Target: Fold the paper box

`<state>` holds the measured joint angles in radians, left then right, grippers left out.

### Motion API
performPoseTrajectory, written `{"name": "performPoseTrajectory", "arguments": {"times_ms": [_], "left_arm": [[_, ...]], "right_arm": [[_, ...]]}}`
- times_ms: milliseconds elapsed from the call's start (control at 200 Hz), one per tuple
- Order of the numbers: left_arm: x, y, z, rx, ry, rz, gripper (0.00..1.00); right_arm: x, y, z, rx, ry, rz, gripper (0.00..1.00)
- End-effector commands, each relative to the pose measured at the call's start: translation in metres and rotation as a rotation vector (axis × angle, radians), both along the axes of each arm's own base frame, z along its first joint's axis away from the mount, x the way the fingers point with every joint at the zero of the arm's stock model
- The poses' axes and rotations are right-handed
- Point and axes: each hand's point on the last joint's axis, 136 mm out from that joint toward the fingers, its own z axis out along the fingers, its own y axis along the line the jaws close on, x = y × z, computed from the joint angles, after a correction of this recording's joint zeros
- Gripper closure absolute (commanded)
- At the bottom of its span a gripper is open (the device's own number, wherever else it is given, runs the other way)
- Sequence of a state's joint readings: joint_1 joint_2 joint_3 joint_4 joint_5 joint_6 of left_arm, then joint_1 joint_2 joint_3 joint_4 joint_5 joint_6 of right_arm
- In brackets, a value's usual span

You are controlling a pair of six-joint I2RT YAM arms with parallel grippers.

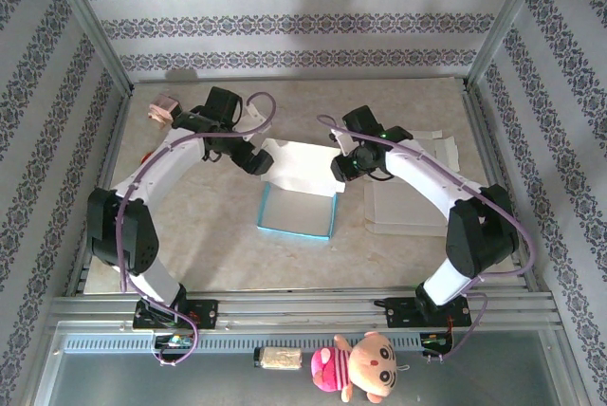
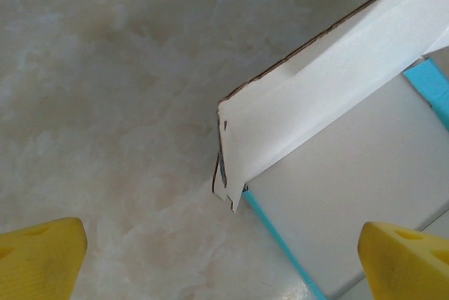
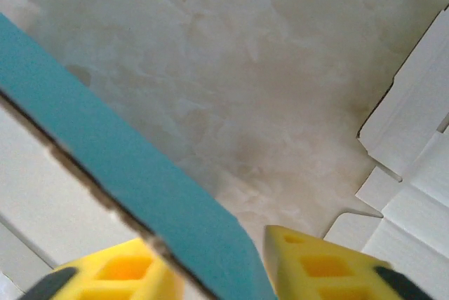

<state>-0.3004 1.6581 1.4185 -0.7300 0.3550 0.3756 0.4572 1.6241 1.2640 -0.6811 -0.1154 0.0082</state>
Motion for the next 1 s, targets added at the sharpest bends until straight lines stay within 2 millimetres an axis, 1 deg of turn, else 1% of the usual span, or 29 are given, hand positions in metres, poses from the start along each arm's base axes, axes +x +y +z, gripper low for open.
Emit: {"name": "performPoseTrajectory", "arguments": {"times_ms": [0,140,235,300,365,525,635,725,805,939,994], "left_arm": [[-0.002,-0.007,0.001,0.022,0.001,-0.082,0.01],[0.008,-0.006,-0.007,0.054,0.005,-0.091,0.01],[0.014,-0.004,-0.012,0.081,0.004,-0.093,0.00],[0.016,-0.004,-0.016,0.094,0.016,-0.101,0.00],[0.015,-0.004,-0.020,0.099,0.040,-0.106,0.03],[0.012,-0.006,-0.027,0.090,0.079,-0.100,0.14],[0.009,-0.005,-0.026,0.086,0.082,-0.094,0.20],[0.007,-0.003,-0.025,0.090,0.085,-0.088,0.30],[0.005,-0.003,-0.024,0.090,0.091,-0.084,0.40],[0.003,-0.004,-0.027,0.084,0.115,-0.079,0.73],[0.003,-0.004,-0.026,0.079,0.124,-0.069,0.83]], "right_arm": [[0.001,0.004,0.013,-0.015,-0.052,0.044,0.71],[0.001,0.011,0.019,-0.015,-0.073,0.085,0.86],[0.002,0.012,0.021,-0.023,-0.079,0.095,0.90],[0.003,0.011,0.023,-0.036,-0.089,0.098,0.91],[0.003,0.012,0.024,-0.044,-0.099,0.102,0.91],[0.004,0.012,0.028,-0.055,-0.118,0.102,0.91],[0.006,0.010,0.027,-0.073,-0.124,0.101,0.91],[0.007,0.009,0.027,-0.078,-0.127,0.101,0.91],[0.007,0.009,0.027,-0.082,-0.128,0.100,0.91],[0.007,0.008,0.027,-0.094,-0.132,0.097,0.92],[0.007,0.008,0.027,-0.099,-0.134,0.093,0.92]]}}
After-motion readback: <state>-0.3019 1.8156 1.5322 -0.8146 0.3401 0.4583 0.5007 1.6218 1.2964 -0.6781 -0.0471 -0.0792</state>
